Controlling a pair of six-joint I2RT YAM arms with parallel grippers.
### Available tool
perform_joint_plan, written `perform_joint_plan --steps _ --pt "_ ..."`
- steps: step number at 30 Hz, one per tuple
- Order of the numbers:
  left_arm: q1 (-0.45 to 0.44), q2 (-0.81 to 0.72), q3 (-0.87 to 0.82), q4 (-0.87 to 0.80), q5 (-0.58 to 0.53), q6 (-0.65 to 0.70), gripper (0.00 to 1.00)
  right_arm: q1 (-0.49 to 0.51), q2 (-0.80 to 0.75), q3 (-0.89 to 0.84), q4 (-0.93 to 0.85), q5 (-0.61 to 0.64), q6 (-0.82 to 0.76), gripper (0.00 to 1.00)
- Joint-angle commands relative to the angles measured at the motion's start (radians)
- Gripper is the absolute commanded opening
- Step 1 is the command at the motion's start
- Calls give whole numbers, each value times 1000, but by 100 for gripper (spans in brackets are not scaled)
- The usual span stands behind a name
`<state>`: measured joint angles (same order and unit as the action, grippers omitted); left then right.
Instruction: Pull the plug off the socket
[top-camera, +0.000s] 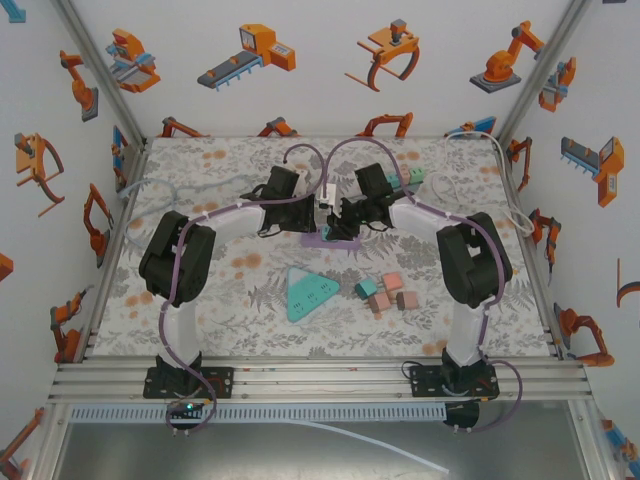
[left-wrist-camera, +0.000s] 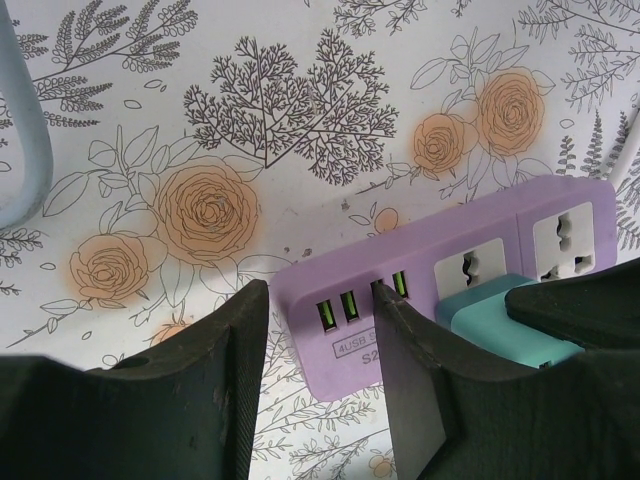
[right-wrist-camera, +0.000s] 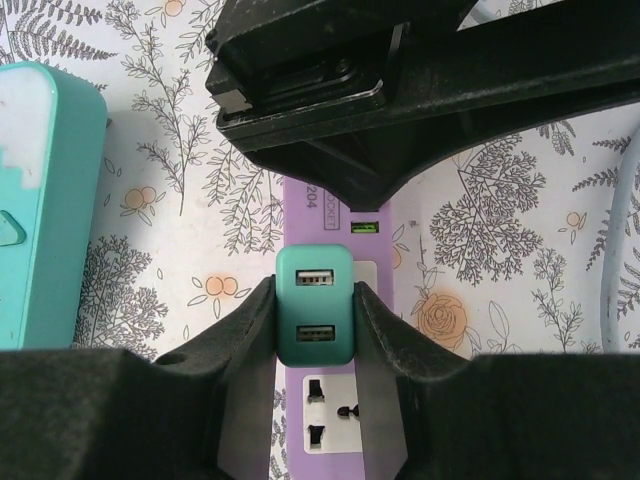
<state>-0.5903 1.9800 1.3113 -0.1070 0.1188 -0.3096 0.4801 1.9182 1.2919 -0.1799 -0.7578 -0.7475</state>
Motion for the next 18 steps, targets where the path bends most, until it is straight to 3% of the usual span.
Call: perform_joint_plan --steps 1,6,18 --pt "-10 80 -41 -184 -71 60 46 8 -92 44 99 -57 24 18" --pt "-9 79 -43 -179 -64 53 46 2 -118 -4 210 -84 83 17" --pt "1 85 -47 -179 -75 51 46 -6 -147 -55 280 -102 114 17"
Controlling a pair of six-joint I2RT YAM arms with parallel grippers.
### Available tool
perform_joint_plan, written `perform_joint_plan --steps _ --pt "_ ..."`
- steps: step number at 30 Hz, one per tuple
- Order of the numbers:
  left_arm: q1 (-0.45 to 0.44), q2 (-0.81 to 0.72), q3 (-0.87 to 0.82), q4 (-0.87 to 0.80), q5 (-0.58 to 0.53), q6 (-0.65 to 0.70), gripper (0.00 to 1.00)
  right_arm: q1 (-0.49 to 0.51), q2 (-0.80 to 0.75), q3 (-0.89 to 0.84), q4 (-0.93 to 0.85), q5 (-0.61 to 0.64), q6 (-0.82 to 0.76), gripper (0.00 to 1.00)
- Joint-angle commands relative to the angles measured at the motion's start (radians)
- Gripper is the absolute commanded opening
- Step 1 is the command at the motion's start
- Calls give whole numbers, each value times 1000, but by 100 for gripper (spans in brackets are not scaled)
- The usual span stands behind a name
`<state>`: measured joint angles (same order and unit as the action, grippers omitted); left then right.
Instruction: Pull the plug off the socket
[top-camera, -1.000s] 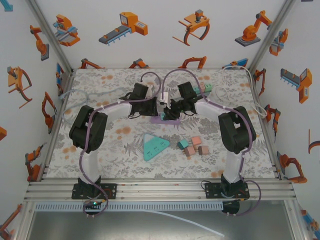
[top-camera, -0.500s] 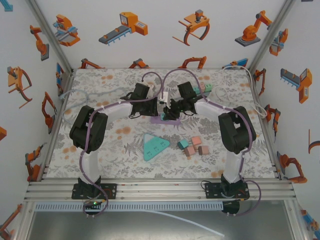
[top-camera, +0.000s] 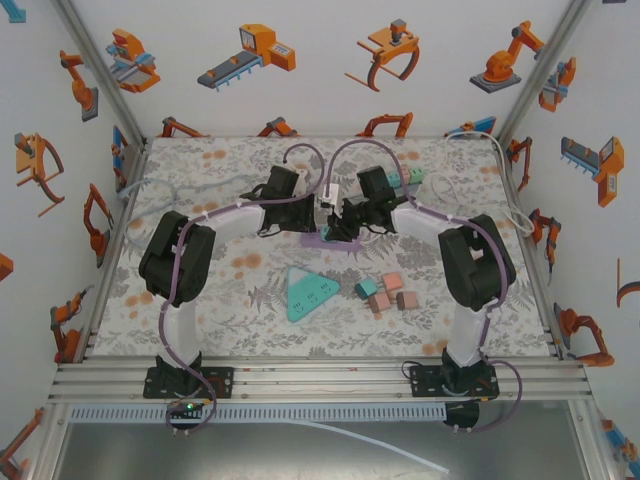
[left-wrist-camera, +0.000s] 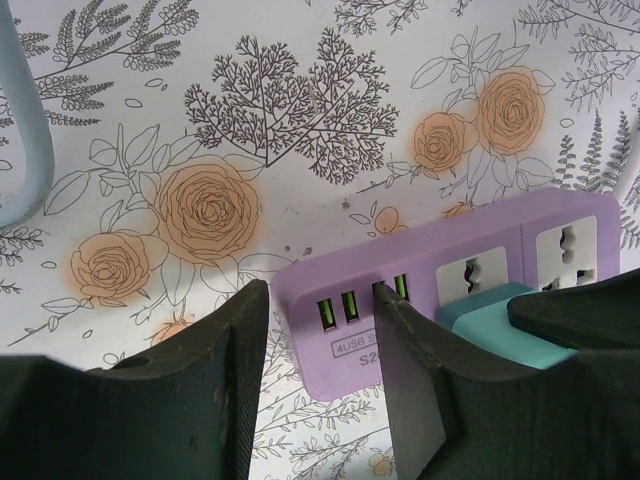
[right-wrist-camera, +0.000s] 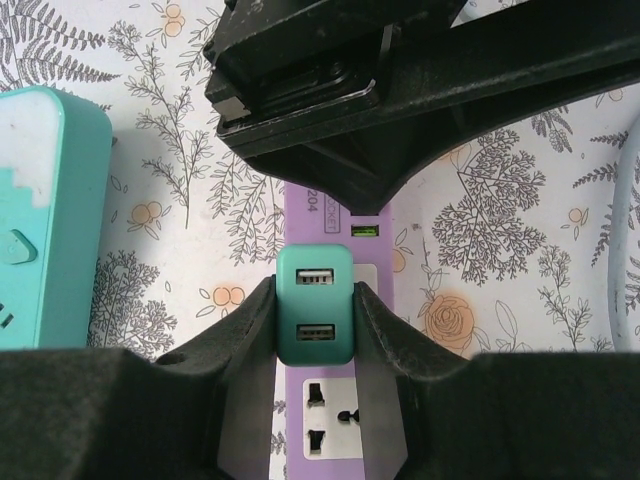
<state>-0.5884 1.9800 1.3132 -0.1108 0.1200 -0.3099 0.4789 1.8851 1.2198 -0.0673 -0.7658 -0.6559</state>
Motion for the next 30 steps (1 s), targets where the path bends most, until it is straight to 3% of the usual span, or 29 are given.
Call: perform_joint_plan --steps 1,9,30 --pt "-2 86 -49 -177 -78 53 46 -7 -115 15 167 -91 22 16" --pt "2 77 -81 -208 -151 74 46 -37 -145 -56 302 -130 113 16" --pt "-12 94 -93 -259 -212 126 46 -31 -157 -21 233 -118 92 11"
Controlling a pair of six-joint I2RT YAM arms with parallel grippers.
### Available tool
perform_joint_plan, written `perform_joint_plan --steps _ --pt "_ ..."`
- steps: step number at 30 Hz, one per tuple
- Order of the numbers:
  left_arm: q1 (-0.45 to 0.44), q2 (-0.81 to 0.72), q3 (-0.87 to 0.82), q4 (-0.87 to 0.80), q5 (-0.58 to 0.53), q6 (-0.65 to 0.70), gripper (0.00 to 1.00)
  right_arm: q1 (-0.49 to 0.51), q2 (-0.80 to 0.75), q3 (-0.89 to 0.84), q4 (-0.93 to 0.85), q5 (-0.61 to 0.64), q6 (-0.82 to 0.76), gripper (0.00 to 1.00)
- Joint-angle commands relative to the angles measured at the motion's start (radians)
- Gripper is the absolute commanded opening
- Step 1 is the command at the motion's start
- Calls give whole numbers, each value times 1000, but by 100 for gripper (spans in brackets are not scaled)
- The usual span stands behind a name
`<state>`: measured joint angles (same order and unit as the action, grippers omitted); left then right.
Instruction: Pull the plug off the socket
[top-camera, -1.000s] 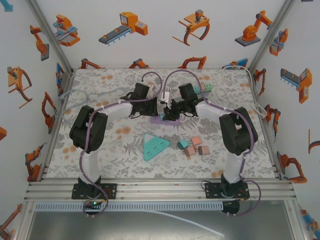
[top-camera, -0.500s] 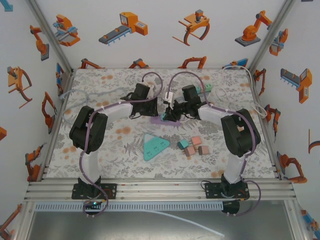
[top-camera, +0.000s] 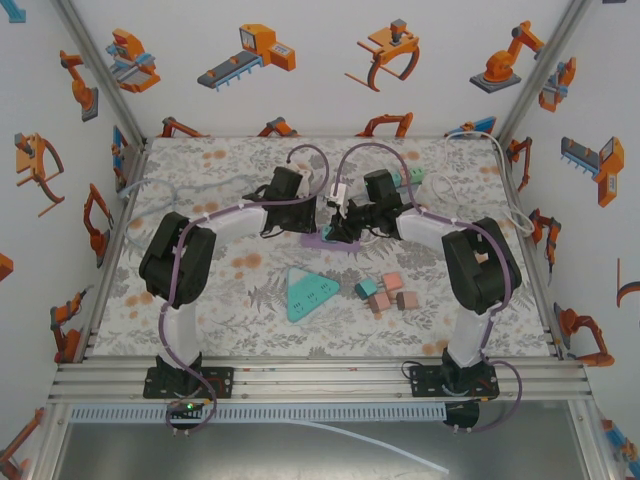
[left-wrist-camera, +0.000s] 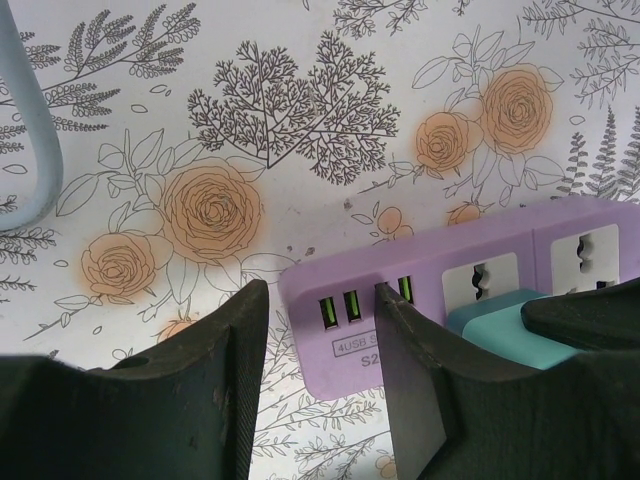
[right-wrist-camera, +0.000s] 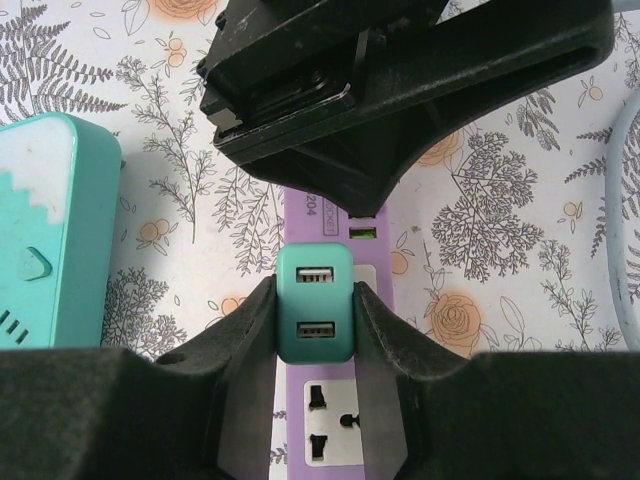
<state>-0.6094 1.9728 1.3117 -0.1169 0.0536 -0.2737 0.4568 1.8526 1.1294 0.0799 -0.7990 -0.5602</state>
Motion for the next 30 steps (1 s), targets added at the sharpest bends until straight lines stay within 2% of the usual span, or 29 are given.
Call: perform_joint_plan --steps 1,5,12,16,21,26,30 --pt "9 100 -95 -256 -145 95 46 -8 -128 92 53 -68 1 11" --pt "7 89 -102 -262 -162 103 46 -1 -141 131 -92 -9 -79 9" --pt "-1 100 -88 -279 -161 124 46 14 -157 122 -161 16 -106 9" --pt "-9 104 -79 -285 -118 151 46 30 -148 128 -161 3 -118 9" --pt "-16 127 -66 -327 42 164 49 29 -87 132 -92 17 -74 9" --pt "-19 162 -63 -374 44 155 49 48 -89 204 -111 60 -47 9" --pt "-12 152 -66 -361 34 138 49 49 -108 210 -127 47 -69 9"
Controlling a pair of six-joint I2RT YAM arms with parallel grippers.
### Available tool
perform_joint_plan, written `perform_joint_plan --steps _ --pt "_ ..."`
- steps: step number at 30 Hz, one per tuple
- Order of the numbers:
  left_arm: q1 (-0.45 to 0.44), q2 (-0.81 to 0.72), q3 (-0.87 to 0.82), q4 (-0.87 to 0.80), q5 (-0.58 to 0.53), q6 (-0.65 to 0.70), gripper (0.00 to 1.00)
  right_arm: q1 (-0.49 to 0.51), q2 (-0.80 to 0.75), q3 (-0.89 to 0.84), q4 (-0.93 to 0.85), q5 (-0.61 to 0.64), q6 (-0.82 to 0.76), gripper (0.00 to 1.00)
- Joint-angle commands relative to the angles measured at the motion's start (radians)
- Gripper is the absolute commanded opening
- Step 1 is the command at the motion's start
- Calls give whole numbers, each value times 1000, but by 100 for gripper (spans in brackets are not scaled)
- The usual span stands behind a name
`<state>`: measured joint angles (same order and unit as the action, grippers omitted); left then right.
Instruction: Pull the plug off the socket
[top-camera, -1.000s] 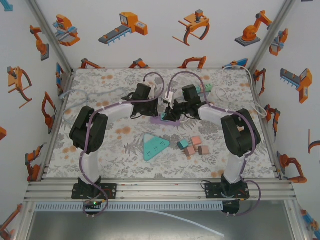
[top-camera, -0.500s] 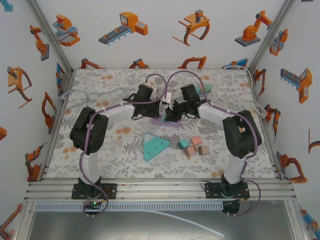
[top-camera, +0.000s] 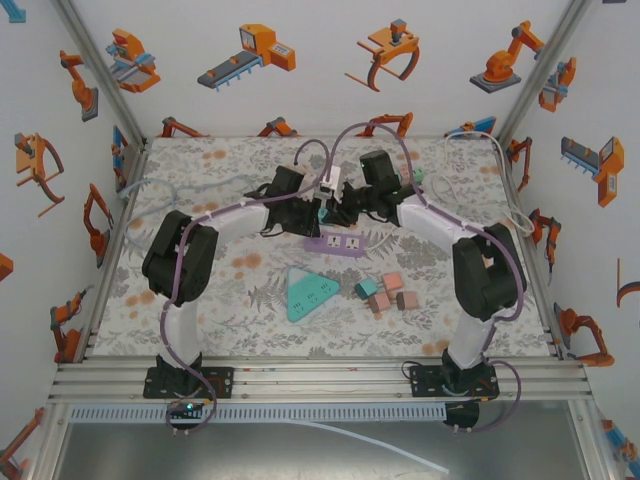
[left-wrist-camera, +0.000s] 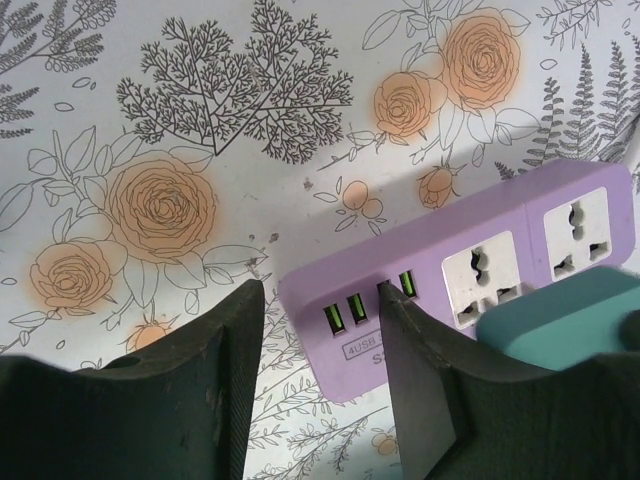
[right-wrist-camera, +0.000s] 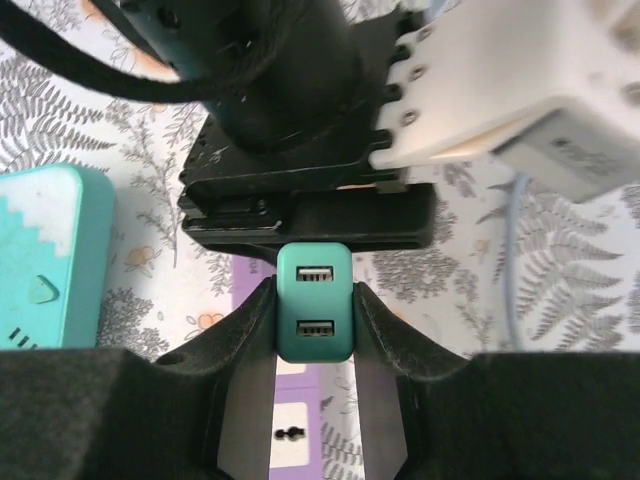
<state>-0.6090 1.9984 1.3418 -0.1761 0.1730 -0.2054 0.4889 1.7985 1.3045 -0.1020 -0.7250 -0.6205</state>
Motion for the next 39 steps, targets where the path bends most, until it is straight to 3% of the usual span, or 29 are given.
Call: perform_joint_plan --steps 1,7,13,16,21,25,29,32,37,39 --pt "-7 118 -102 -291 -78 61 49 17 -64 25 55 -21 -13 9" --pt "36 2 -173 -159 0 1 49 17 -189 -78 105 2 80 9" --pt "51 -108 -149 -72 67 -1 52 18 -383 -229 208 153 473 7" --pt "63 -157 -133 -26 102 -27 54 17 -475 -252 115 303 702 6" --pt "74 -254 -132 19 126 -40 57 2 -626 -272 -115 504 915 8" --pt "76 -350 -167 59 174 -39 62 -115 -711 -309 -218 436 1035 9" --pt "74 -467 -228 122 279 -4 66 -315 -747 -354 -278 292 1161 10" --pt "63 -566 -291 144 329 40 74 -441 -763 -405 -282 234 1211 10" --pt "8 -722 -395 125 324 134 98 -575 -760 -502 -272 233 1224 10" --pt "-15 -769 -424 118 330 169 97 -597 -748 -545 -246 238 1231 10"
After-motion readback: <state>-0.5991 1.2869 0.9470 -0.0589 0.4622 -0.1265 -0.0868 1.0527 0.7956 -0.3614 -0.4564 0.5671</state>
